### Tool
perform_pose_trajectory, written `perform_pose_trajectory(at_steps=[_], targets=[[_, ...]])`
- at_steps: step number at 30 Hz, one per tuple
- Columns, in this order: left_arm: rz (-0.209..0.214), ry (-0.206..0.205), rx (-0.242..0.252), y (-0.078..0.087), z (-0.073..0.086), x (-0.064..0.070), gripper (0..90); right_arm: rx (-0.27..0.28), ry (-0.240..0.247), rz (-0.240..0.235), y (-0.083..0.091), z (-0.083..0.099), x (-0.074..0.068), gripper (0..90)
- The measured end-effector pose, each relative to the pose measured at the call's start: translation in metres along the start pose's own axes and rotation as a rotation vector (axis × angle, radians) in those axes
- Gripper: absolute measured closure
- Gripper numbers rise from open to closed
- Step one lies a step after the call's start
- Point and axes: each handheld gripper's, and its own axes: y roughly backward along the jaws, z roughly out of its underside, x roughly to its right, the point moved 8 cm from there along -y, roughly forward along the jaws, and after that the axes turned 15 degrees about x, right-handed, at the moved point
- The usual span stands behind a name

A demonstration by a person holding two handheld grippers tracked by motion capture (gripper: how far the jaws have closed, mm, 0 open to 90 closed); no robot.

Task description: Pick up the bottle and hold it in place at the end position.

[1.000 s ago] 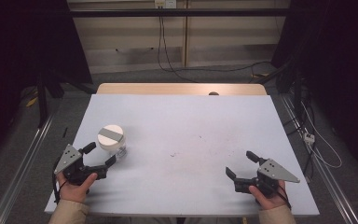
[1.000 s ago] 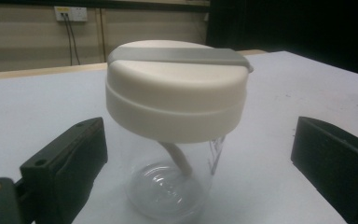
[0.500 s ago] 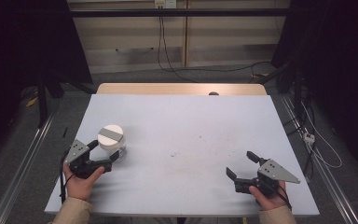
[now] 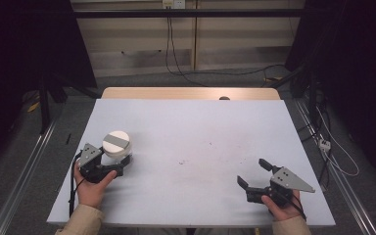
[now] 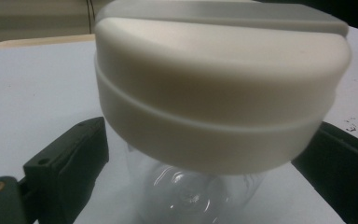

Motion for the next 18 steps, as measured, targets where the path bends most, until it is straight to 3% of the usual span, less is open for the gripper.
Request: perform_pose_trajectory(at_steps=[18], targets=[[-0.064,-0.027,0.004,-0.021,0.000,0.005,10.6,0.004,-0.001,-0.002,0.000,-0.001,0.000,3.6]])
